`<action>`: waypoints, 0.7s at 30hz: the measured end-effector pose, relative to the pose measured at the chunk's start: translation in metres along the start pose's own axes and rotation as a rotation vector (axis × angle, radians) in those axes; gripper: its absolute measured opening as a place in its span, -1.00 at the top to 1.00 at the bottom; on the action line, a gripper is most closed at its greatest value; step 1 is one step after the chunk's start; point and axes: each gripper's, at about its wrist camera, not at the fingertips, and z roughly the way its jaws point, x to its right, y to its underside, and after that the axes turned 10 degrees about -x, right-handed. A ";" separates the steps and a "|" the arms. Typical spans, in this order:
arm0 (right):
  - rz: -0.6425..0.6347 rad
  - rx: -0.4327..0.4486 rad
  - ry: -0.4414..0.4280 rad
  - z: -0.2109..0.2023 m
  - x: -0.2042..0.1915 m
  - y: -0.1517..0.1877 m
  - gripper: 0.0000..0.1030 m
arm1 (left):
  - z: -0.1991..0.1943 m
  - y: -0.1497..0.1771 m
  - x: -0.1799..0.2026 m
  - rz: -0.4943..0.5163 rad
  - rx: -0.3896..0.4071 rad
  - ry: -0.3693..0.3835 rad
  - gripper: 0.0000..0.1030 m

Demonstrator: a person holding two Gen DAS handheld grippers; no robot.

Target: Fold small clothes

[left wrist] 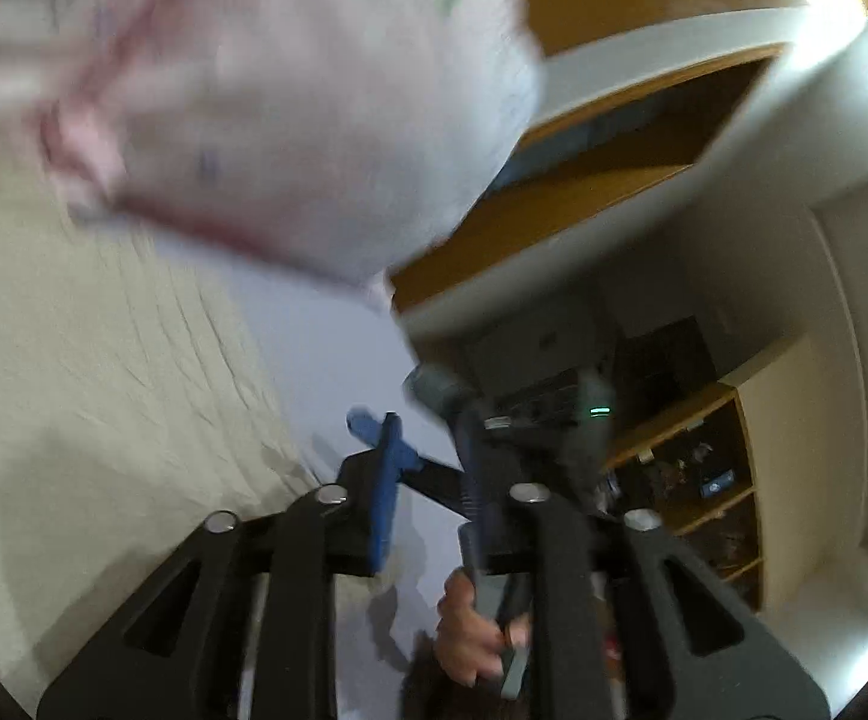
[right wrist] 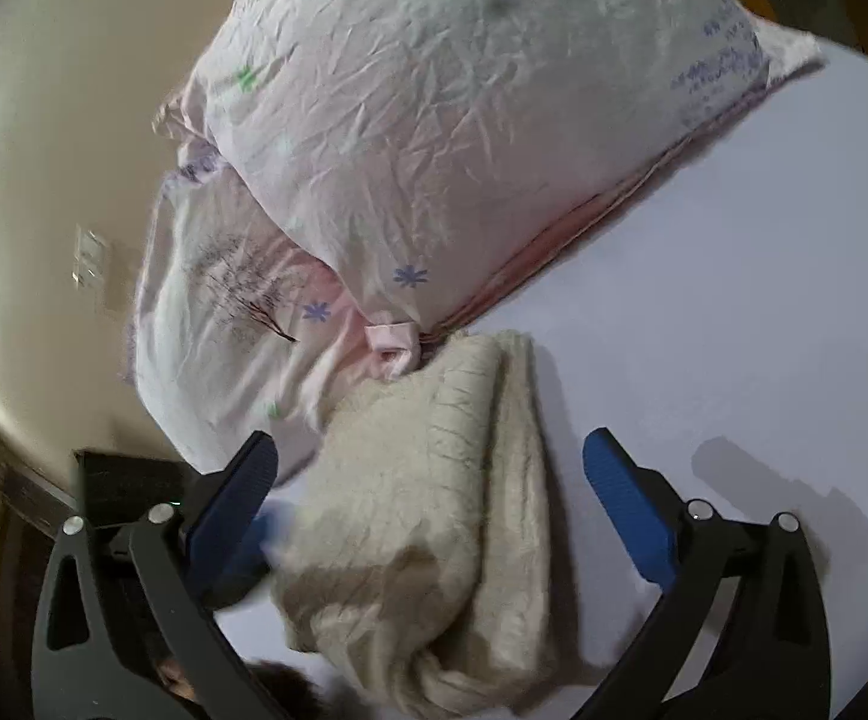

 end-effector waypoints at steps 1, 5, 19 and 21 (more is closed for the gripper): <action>-0.005 -0.022 -0.010 0.001 0.002 -0.003 -0.96 | -0.021 0.004 0.001 0.016 0.049 -0.048 -0.35; 0.019 -0.147 -0.013 0.029 0.004 -0.014 -0.96 | -0.091 0.026 -0.021 -0.013 0.155 -0.378 -0.46; -0.064 -0.328 0.059 0.092 0.006 -0.002 -0.09 | -0.067 0.067 -0.087 -0.192 0.003 -0.582 -0.78; -0.053 -0.306 0.013 0.089 0.007 0.002 0.11 | -0.056 0.060 -0.091 -0.177 -0.005 -0.508 -0.43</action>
